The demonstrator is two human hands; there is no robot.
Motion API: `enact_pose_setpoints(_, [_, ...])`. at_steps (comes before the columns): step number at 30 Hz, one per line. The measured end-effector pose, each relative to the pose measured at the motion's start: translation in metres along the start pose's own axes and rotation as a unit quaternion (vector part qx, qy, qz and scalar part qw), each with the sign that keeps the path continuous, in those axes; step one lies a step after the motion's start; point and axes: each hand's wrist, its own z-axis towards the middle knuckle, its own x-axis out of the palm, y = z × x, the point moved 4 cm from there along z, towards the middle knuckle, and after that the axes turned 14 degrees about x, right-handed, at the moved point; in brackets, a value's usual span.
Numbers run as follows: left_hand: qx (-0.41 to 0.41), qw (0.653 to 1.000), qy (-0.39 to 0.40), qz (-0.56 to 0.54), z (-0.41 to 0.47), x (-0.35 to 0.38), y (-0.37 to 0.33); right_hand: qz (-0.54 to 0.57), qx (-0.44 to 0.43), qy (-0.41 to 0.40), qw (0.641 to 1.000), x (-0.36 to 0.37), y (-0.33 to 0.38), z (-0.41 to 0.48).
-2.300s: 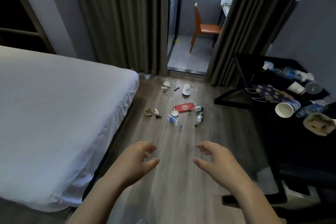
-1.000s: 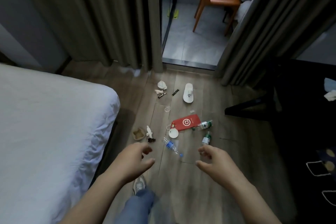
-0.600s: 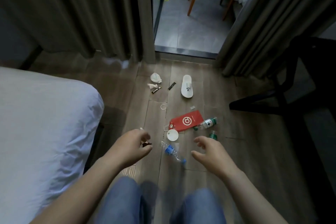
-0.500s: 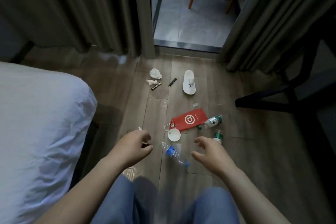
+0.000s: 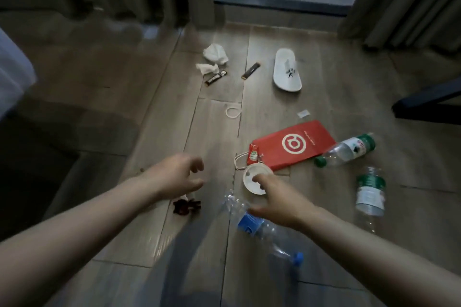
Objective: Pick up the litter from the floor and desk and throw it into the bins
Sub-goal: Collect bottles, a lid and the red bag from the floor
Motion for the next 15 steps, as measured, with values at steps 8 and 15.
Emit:
enact_pose_setpoints(8, [-0.003,0.989,-0.05,0.141,0.016,0.075,0.081,-0.068,0.007,0.003,0.998,0.094,-0.038,0.03])
enact_pose_setpoints(15, [-0.069,0.99,-0.04,0.117,0.011,0.096,0.12,-0.016,0.015,-0.01,1.0,0.095,-0.039,0.037])
